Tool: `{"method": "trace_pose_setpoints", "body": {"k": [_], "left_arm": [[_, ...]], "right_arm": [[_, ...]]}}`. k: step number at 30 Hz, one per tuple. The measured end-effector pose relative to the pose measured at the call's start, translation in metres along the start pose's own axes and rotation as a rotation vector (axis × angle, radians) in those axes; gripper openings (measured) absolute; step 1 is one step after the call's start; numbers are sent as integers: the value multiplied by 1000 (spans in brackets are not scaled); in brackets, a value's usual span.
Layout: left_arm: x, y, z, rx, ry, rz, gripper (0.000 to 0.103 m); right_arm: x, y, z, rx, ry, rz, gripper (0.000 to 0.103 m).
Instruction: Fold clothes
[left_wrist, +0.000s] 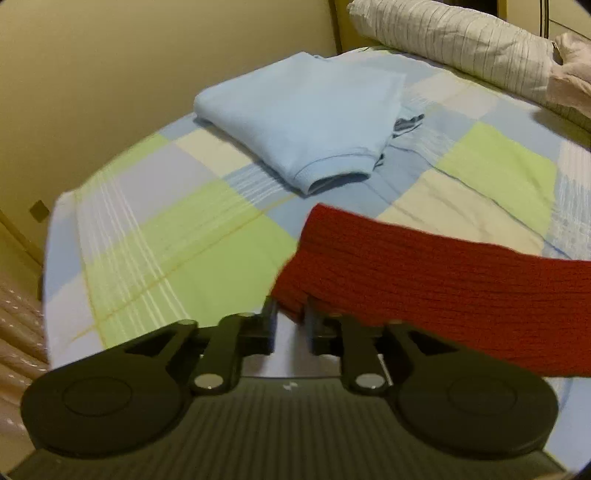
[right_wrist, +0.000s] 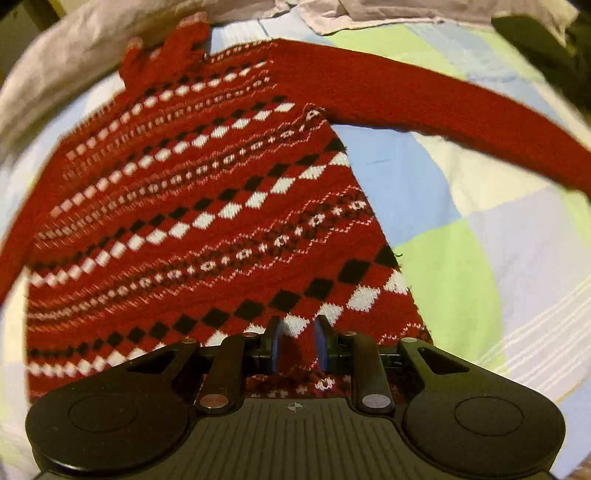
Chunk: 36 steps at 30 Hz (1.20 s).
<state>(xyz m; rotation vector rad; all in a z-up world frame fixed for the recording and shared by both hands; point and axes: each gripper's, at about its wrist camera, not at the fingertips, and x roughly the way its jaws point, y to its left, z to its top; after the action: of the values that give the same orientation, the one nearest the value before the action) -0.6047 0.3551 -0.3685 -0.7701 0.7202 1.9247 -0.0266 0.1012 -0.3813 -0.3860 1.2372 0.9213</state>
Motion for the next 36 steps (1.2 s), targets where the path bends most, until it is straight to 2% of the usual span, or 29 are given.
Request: {"method": "trace_pose_setpoints", "body": {"k": [1,2,3,5,8,12,16,19,20,21,22,24,26,28,29,30,31,34,35,36], "left_arm": [[-10,-3,2,-9,0,-2,19],[-24,-5,2,-31,2,-24,20],[-39,-8,1,-51,6,-48,22],[-65,-18,-6,-76,29,-114,25],[-98,-55,-33,-64,106,-262,26],[-132,-112,-69,-33,206,-452,26],[-153,-163,-92,-16,266,-562,26],[-166,-190,-104,9,278,-615,26],[-169,-197,-108,24,277,-628,26],[-173,-203,-111,45,276,-646,25],[-176,-209,-114,68,273,-661,25],[-182,-216,-118,144,258,-665,24],[-186,-220,-120,226,248,-637,24],[-188,-216,-121,267,253,-616,23],[-190,-214,-119,276,242,-615,23],[-192,-212,-116,285,231,-615,23],[-193,-211,-114,297,218,-615,24],[-194,-224,-109,386,161,-635,23],[-193,-234,-110,430,146,-645,23],[-192,-243,-111,474,129,-657,23]], "right_arm": [[-5,-11,1,32,-12,35,23],[-10,-22,3,65,-25,70,28],[-16,-36,5,109,-45,96,43],[-31,-79,9,235,-107,115,55],[-51,-157,13,455,-207,100,55],[-71,-269,7,757,-384,102,55],[-78,-359,0,1003,-521,118,55],[-65,-392,2,1070,-536,143,55],[-61,-395,6,1048,-524,128,51],[-58,-398,10,1026,-513,112,13],[-54,-401,14,1004,-501,97,1],[-50,-406,23,933,-485,44,1],[-57,-405,34,782,-467,-66,1],[-62,-400,44,678,-407,-146,2],[-65,-398,50,633,-371,-182,17],[-70,-386,54,571,-352,-214,46],[-76,-363,57,483,-359,-241,50],[-95,-292,67,219,-377,-318,50],[-97,-265,70,127,-379,-284,50],[-93,-230,71,36,-374,-165,48]]}}
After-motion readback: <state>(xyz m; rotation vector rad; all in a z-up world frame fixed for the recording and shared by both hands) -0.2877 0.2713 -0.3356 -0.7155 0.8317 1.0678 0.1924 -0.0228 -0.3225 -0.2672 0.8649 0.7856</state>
